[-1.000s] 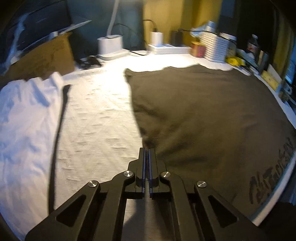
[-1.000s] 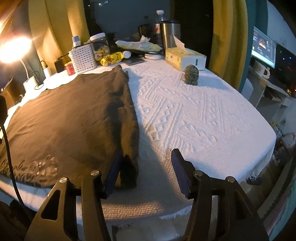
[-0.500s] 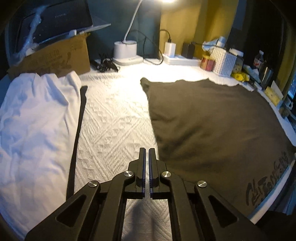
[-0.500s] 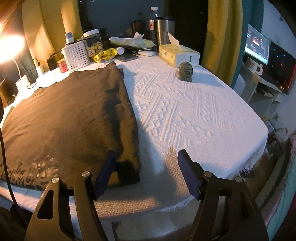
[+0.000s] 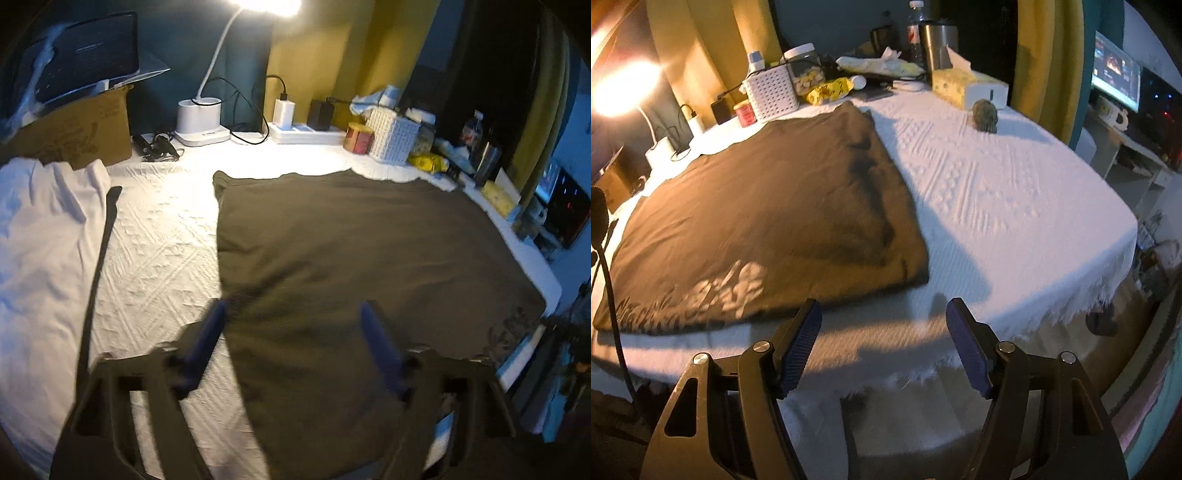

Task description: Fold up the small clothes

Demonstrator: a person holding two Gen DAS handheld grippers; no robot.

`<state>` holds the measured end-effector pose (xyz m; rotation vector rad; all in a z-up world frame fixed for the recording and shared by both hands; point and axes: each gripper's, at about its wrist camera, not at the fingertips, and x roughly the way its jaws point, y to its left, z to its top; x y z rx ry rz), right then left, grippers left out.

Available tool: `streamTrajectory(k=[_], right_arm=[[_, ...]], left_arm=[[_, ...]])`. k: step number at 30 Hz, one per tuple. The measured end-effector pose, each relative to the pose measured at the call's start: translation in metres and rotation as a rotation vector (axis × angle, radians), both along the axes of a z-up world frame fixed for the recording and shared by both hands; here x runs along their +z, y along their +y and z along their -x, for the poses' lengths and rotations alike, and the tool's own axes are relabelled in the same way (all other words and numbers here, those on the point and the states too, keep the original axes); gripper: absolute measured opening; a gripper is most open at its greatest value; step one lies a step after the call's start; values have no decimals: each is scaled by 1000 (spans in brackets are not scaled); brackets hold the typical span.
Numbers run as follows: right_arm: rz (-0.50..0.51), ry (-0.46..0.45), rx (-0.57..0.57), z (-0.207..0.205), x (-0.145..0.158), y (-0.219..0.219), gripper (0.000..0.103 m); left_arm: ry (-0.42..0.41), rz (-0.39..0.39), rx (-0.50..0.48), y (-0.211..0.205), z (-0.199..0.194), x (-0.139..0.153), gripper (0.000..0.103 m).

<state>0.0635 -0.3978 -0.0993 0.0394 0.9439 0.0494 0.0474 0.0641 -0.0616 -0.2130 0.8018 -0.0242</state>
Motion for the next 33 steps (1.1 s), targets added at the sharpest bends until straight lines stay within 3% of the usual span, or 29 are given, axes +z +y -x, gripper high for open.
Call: streamTrajectory(k=[6,19,33], right_arm=[[-52,15,4,5,-3,9,73],[-87,-1,-13,-25,-6,26,85],[-216,-19,8,-73,-7,40,83]], left_arm=[[24,26,-17,-9,3,-4,77],[77,7,-34,-4,-14,-15,77],[116,-16,-17,11,-42,-16,77]])
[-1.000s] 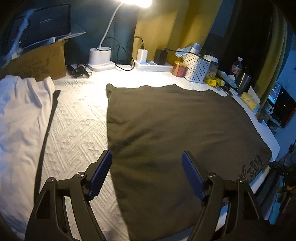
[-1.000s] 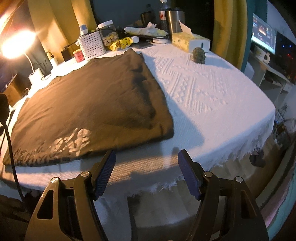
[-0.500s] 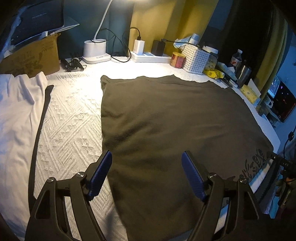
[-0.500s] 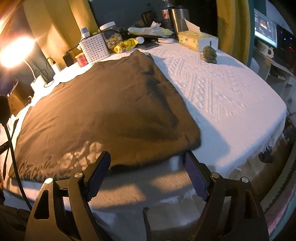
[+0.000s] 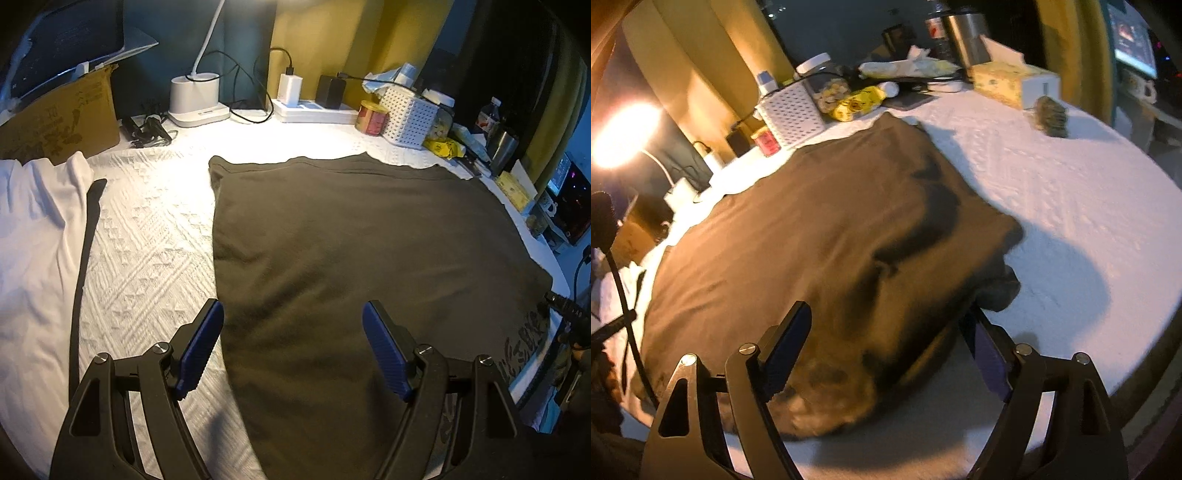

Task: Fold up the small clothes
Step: 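Grasp the side of the folded shirt with the right tool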

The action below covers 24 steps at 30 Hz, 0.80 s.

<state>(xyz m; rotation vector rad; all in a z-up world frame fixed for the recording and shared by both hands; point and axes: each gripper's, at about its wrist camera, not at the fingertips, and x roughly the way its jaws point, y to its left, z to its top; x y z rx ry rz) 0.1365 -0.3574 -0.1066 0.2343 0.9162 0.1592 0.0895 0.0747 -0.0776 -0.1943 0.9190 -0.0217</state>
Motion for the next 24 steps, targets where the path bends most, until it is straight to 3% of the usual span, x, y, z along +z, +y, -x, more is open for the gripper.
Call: streamTrajectory(k=[2,18,21,24], right_arm=[[1,-2,13,-10,-1,6,78],[-62,2,57,-94,-3,19,76],[-42,0,76,-105,-4,27,67],[-23,2,76,-114,-5,31,47]], left_arm=[[12,0,-3,1,-4,-3,77],[51,10,48,24,-35,-8,77],[54,8,59,30,-40,-9,77],[56,6,68,35,-45,-10,77]])
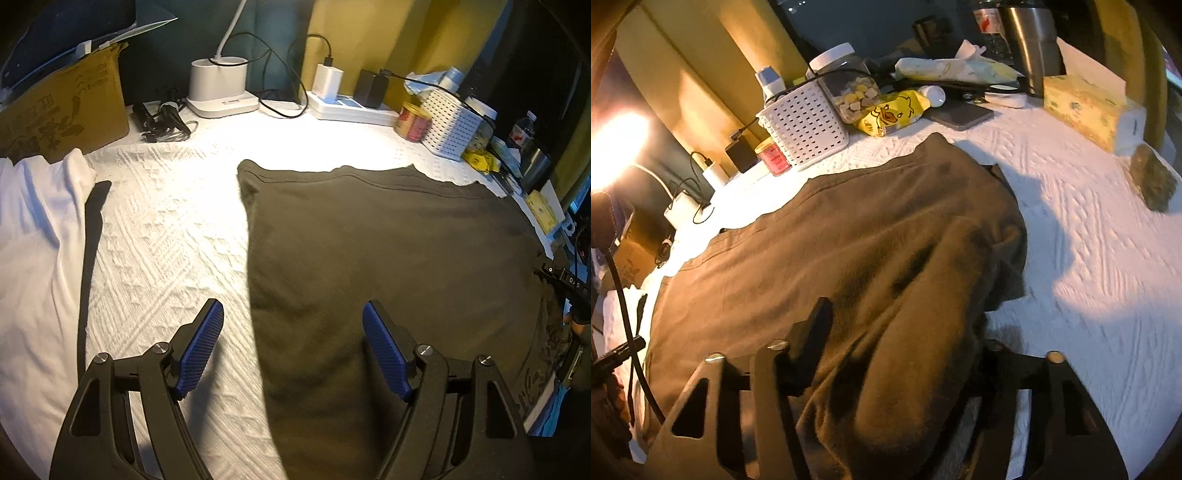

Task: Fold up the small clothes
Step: 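Grasp the side of the folded shirt with the right tool, then lift the gripped side with the right tool and fold it across the shirt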

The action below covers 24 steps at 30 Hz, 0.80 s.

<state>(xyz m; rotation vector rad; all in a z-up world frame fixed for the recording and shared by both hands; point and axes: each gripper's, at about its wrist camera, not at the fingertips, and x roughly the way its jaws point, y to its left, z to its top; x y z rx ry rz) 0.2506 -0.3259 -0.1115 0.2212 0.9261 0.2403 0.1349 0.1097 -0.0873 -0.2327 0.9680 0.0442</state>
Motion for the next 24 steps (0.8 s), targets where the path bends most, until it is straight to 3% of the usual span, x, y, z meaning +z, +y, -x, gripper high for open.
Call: streamTrajectory(k=[2,5,24], right_arm=[[13,2,-9,-5,-1,0,32],[21,4,-3,-11,-2,1,25],[100,-109,171,-5,47,96,19]], left_arm=[[-1,2,3,3,-3,0,77],[-1,5,0,6,-8,-2,77],[-104,-12,-7,27,1,8,77]])
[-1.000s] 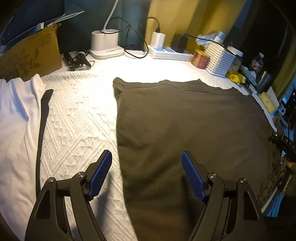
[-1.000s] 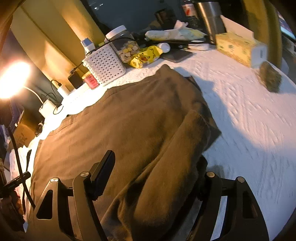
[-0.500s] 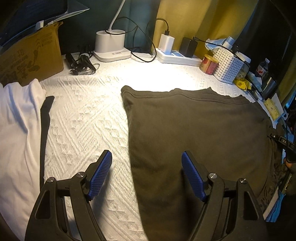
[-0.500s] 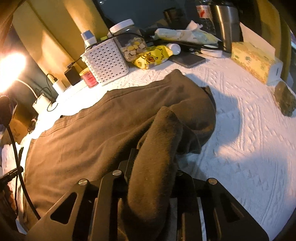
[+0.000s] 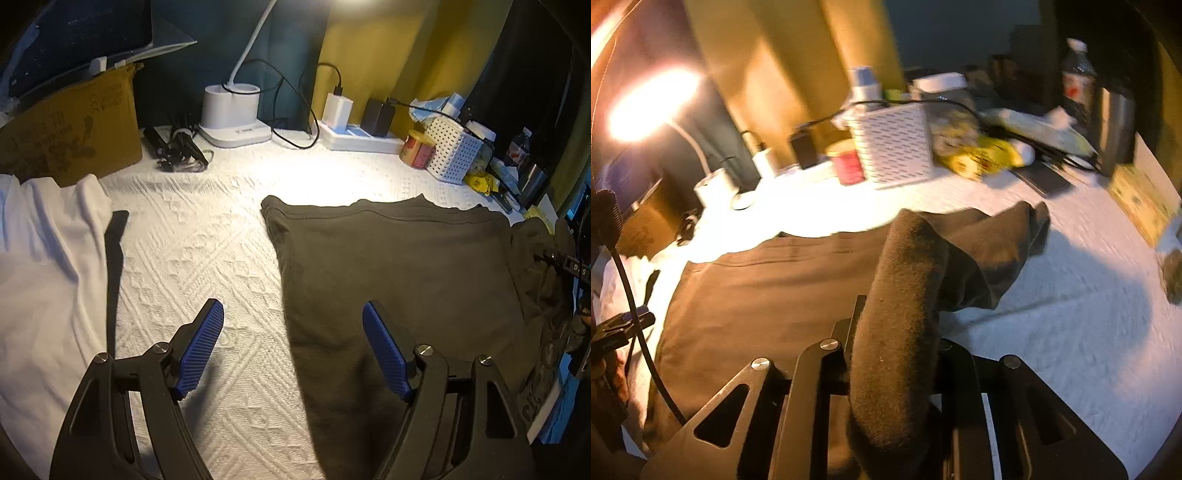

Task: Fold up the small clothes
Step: 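Lift the gripped side with the right tool and fold it across the shirt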

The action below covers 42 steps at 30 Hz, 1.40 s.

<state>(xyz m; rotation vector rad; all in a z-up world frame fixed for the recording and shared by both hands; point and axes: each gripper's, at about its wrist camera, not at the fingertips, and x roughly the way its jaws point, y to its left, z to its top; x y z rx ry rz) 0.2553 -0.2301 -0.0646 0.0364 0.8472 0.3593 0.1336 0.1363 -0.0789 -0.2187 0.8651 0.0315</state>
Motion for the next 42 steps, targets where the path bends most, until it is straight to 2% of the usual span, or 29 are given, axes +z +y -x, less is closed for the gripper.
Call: streamTrajectory(k=[14,25,42], right_arm=[[58,-24,195,19,7,93,17],[106,5,366,52,-9,165,17],[156,72,557,113,-39,230,16]], left_arm=[[-59,41,18,21,19,4,77],[-82,59,58,42,38,4,77],[-99,68,79,56,71,3,77]])
